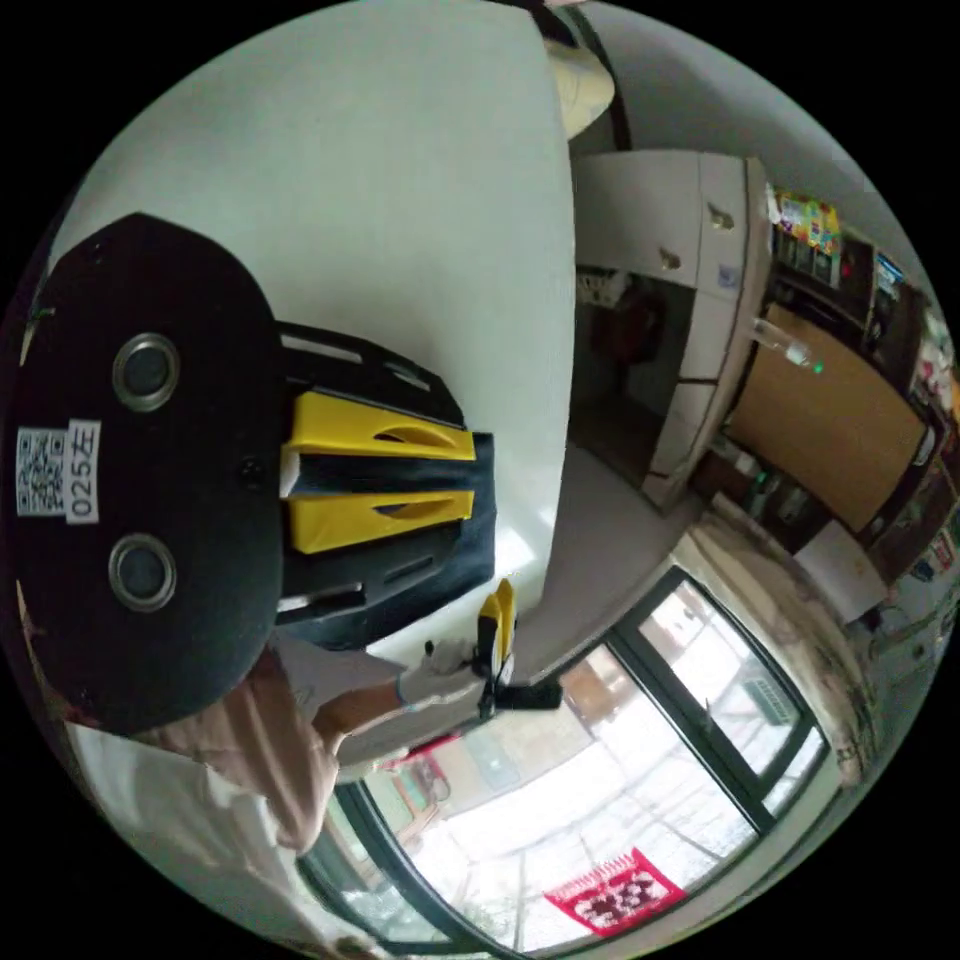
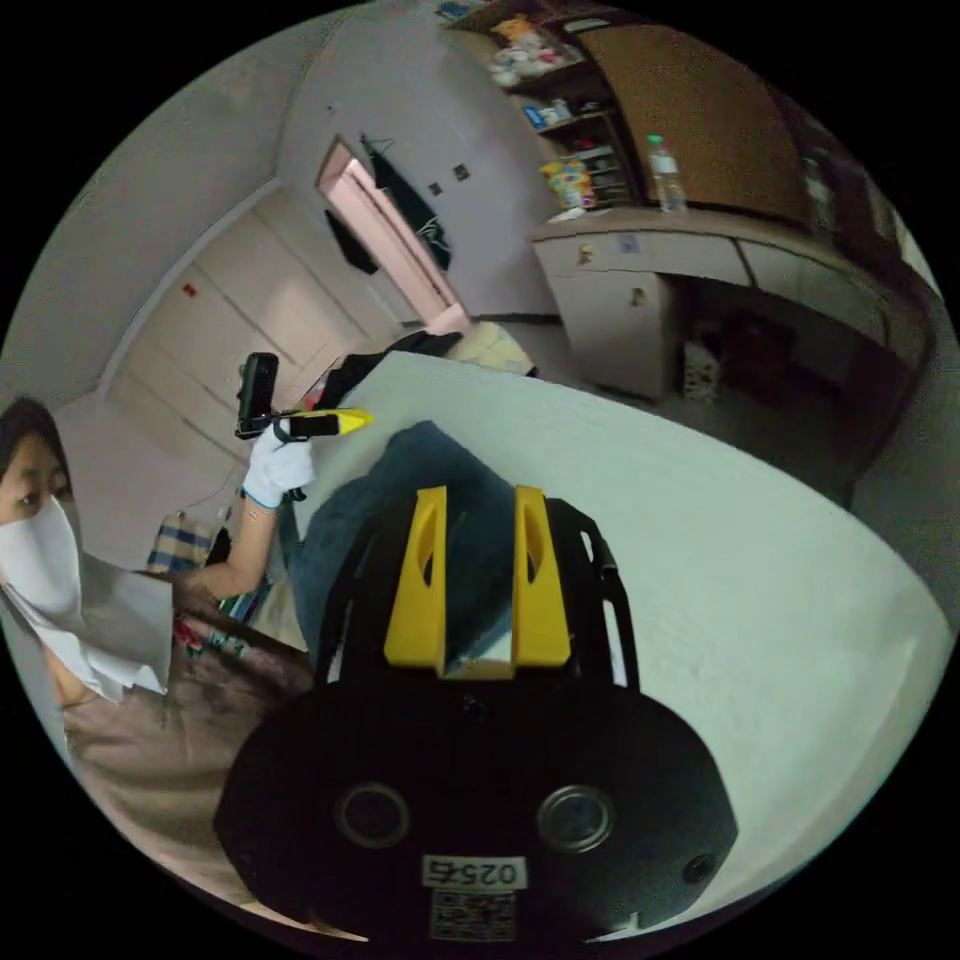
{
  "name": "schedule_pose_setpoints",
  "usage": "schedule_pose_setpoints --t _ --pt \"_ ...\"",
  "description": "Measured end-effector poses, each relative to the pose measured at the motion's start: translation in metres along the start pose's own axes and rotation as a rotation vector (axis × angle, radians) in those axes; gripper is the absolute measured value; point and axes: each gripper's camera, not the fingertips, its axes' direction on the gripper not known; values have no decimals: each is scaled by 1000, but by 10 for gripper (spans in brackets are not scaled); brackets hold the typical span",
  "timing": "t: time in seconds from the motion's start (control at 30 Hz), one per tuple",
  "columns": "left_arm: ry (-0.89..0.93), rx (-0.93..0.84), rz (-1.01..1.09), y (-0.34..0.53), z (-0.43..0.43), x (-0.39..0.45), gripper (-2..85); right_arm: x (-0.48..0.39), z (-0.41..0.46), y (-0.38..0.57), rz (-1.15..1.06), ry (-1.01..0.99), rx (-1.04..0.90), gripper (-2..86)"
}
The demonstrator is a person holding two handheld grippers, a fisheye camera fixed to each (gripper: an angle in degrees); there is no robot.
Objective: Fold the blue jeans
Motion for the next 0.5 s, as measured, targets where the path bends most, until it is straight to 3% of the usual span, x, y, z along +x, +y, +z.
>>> schedule_pose_setpoints --t 0.03,0.13,0.23,0.33,0.5 --pt "-79 -59 -11 -12 20 2 11 9 -3 12 45 28 17 104" --pt "-83 -154 3 -23 59 4 -7 29 -6 30 127 28 41 103" --pt "-82 -161 18 -27 69 7 -11 41 5 33 146 -28 -9 79" --pt "-135 -206 62 -33 85 12 -9 39 20 33 60 82 -92 42" --pt "-249 -152 41 -25 75 25 -8 59 10 46 108 -31 -41 44"
